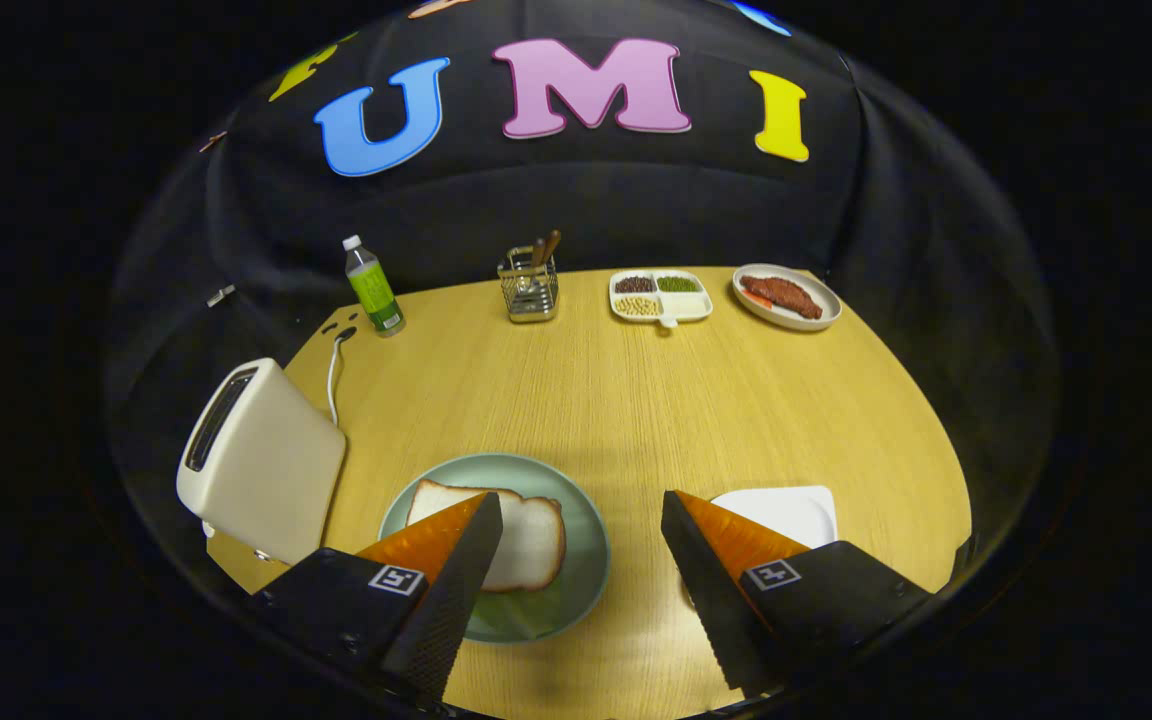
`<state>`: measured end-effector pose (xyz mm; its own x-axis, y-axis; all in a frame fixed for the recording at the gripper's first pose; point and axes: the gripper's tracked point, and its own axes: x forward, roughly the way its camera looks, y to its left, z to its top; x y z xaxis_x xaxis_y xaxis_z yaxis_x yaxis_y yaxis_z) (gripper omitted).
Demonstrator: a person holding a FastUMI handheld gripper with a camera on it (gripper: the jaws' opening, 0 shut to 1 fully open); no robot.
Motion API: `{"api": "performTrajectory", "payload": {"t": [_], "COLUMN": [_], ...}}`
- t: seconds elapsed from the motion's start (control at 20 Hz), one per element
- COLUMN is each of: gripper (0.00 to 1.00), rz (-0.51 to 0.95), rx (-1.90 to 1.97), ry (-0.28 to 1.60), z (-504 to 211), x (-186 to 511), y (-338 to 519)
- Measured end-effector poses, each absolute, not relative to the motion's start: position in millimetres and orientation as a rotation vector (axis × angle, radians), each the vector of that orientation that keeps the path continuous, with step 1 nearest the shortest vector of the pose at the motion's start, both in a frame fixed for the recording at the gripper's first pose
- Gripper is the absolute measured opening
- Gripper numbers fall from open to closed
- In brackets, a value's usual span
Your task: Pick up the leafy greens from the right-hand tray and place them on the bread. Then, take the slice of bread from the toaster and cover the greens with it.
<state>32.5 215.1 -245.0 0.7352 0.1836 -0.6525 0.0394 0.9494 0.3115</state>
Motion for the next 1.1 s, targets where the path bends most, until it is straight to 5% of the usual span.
{"api": "performTrajectory", "payload": {"t": [0.7,1.1], "gripper": [0.99,0.98], "rz": [0.189,0.305], "rx": [0.110,0.047], "ry": [0.281,0.244], "z": [-63.1,-55.5], "x": [6.8,-13.3], "y": [152.9,156.5]}}
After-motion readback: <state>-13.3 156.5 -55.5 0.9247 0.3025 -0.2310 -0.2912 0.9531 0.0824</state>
